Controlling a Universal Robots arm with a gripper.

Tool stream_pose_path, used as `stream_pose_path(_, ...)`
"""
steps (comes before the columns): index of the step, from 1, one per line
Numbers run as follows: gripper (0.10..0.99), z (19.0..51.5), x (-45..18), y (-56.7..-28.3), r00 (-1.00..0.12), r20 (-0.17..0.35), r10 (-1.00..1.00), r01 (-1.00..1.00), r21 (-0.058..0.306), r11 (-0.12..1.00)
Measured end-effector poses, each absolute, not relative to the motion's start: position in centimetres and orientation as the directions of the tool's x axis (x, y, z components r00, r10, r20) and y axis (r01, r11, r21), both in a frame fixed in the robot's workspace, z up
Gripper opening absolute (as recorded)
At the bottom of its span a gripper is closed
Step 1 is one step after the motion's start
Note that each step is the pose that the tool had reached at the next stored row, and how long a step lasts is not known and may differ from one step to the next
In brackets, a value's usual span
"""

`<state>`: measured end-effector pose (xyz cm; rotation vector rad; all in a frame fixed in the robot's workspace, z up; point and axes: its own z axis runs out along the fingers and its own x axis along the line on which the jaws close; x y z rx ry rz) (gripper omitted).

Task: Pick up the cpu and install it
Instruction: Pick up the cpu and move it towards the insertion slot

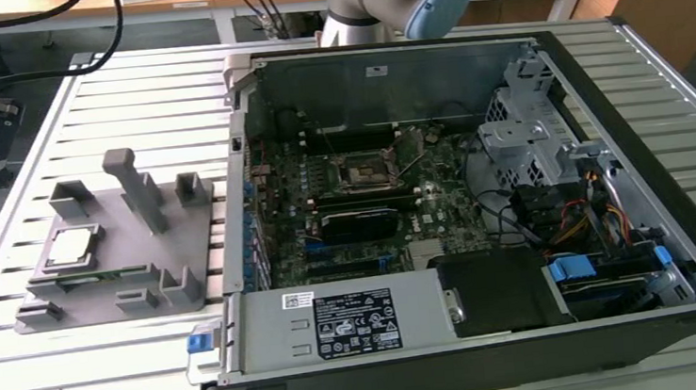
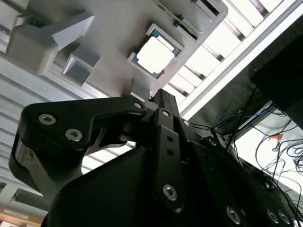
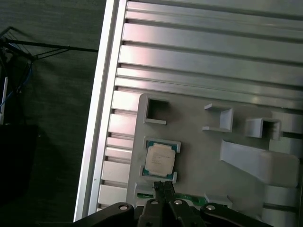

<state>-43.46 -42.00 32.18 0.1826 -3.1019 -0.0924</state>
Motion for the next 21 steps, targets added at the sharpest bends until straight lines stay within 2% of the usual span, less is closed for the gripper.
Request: stream_pose_path(21,0.106,30.0,-43.4,-42.4,-0.995,0.028,-0.100,-0.098,0.071,0.993)
